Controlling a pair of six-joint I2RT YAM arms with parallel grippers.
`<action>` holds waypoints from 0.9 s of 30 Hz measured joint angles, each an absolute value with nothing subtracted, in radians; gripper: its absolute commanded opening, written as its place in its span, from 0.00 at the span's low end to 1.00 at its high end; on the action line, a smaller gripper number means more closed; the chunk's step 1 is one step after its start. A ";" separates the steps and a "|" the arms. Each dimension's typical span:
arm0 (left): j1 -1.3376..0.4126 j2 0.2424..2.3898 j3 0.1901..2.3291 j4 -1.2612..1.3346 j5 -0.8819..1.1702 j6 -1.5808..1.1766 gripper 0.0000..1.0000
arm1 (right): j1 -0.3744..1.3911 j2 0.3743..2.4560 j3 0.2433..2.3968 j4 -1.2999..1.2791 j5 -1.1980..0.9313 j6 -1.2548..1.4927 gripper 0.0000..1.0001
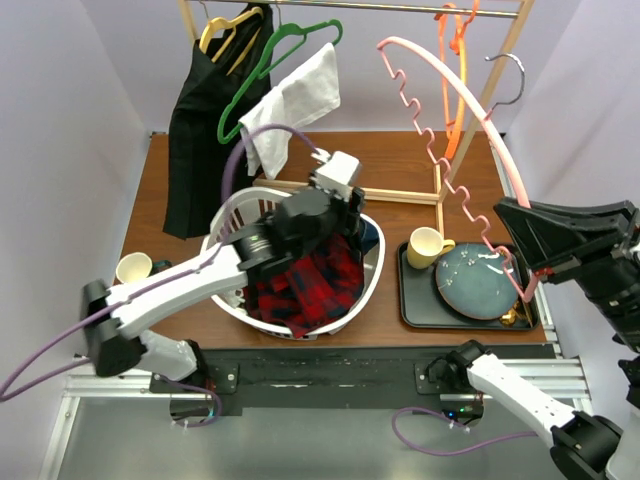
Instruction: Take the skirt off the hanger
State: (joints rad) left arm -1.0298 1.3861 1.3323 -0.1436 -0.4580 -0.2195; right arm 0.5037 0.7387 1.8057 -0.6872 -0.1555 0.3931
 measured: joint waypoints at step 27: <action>-0.985 1.300 0.512 0.229 -0.431 -0.617 0.43 | 0.504 1.153 1.720 -0.593 0.196 0.374 0.00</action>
